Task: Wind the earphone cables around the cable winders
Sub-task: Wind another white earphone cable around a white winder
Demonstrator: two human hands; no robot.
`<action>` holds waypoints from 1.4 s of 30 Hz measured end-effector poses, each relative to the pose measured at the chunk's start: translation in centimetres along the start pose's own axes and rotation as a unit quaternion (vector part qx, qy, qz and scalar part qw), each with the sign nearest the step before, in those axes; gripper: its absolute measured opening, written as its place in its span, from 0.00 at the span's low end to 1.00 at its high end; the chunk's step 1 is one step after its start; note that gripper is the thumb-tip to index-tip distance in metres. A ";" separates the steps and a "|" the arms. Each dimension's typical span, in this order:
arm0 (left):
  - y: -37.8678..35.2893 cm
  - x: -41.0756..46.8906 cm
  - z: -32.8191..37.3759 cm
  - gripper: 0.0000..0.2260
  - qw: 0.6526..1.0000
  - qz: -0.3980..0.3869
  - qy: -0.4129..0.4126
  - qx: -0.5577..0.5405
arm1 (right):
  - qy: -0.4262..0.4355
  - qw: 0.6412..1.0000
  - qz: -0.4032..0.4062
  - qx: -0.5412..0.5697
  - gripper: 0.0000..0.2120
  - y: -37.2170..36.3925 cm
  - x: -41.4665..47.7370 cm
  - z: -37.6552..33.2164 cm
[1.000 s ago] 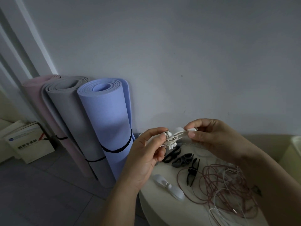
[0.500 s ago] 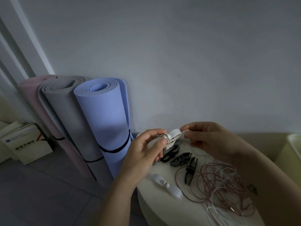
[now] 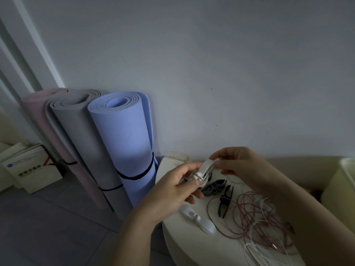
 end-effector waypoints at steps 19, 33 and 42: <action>2.5 -0.2 -0.9 0.19 0.980 0.120 -0.023 -0.156 | 0.123 0.985 -0.040 -0.117 0.06 -3.2 -1.3 -3.6; 1.0 1.1 -1.0 0.07 0.890 0.263 -0.053 -0.370 | 0.038 0.999 0.031 -0.014 0.02 -3.4 -0.3 -1.6; 0.5 1.0 -1.1 0.06 0.863 0.300 -0.055 -0.403 | -0.086 0.984 -0.071 0.141 0.03 -3.7 0.2 -0.1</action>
Point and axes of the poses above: each hand's wrist, its own x-axis towards the middle knuckle, its own y-axis out of the back of the hand, z = x × y, the point moved 4 cm from there along x, towards the middle knuckle, and after that the axes turned 12 degrees about -z, right-handed, at the moved point
